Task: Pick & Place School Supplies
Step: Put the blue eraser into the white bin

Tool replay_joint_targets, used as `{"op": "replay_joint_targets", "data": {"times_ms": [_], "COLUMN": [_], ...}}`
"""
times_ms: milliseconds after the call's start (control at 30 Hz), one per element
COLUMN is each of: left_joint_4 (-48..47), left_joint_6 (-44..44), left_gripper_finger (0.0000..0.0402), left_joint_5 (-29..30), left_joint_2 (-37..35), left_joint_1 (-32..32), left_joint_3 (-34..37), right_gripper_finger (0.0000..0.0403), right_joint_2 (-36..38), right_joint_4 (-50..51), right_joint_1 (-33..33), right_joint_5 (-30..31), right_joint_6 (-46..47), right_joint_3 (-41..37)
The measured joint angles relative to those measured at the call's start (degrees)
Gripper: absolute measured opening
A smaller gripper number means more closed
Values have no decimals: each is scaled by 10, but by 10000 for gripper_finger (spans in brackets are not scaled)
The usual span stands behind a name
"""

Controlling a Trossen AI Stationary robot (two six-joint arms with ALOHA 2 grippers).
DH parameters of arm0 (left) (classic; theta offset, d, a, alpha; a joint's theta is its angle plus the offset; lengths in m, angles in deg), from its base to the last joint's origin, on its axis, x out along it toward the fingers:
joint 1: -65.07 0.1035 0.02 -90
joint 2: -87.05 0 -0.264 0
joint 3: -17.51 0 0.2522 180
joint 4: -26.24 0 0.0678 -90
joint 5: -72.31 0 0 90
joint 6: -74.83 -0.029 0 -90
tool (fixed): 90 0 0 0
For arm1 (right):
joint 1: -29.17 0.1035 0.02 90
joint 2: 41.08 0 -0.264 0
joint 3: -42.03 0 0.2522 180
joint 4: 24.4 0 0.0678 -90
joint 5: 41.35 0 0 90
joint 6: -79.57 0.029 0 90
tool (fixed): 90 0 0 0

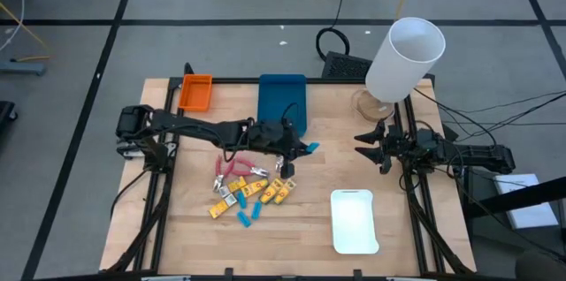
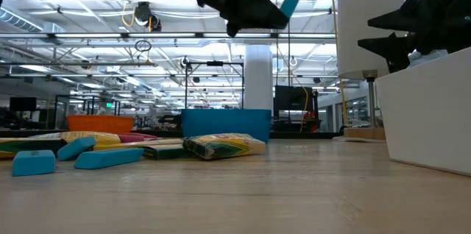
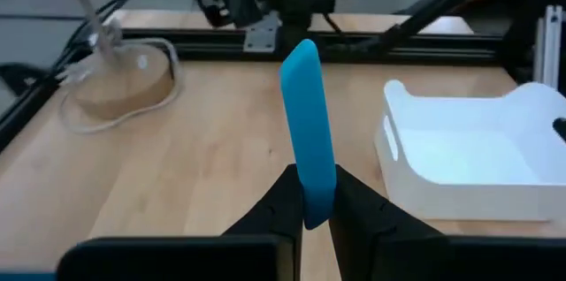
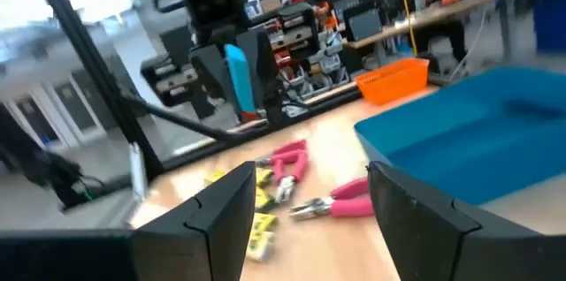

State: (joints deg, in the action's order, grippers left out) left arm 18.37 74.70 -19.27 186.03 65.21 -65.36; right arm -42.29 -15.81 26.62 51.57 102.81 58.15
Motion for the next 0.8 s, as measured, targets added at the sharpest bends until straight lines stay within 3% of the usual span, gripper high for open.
{"op": "replay_joint_targets", "data": {"times_ms": [233, 633, 800], "left_joint_4": [55, 66, 79], "left_joint_6": [-13, 6, 6], "left_gripper_finger": [33, 33, 39], "left_joint_5": [-60, -60, -60], "left_joint_2": [30, 43, 43], "left_joint_1": [23, 20, 12], "left_joint_3": [1, 0, 0], "right_gripper_finger": [210, 210, 210], "right_joint_2": [-6, -17, -42], "right_joint_4": [-6, -14, -84], "right_joint_1": [0, 0, 0], "right_joint_5": [2, 18, 18], "right_joint_6": [16, 16, 13], "right_joint_3": [0, 0, 0]}}
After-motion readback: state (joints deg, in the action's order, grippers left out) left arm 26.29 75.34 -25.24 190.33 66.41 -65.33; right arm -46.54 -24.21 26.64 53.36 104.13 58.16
